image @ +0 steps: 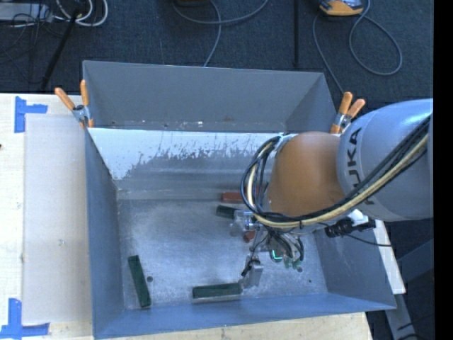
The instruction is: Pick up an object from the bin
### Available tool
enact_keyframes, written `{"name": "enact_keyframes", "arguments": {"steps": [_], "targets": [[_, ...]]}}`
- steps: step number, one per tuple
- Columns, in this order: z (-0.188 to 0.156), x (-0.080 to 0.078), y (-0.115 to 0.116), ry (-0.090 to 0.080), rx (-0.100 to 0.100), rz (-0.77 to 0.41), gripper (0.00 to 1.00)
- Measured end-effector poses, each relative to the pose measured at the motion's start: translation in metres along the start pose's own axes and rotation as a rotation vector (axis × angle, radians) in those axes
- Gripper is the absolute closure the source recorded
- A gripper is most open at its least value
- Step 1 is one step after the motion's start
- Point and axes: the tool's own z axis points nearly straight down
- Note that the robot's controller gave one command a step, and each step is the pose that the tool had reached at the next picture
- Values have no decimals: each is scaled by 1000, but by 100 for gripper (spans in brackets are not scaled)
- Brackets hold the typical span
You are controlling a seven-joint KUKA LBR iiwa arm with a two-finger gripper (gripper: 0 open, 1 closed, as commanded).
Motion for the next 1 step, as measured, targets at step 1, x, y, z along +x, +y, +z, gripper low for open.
{"name": "enact_keyframes", "arguments": {"steps": [1], "targets": [[69,20,46,-12,-1,-37,0]]}}
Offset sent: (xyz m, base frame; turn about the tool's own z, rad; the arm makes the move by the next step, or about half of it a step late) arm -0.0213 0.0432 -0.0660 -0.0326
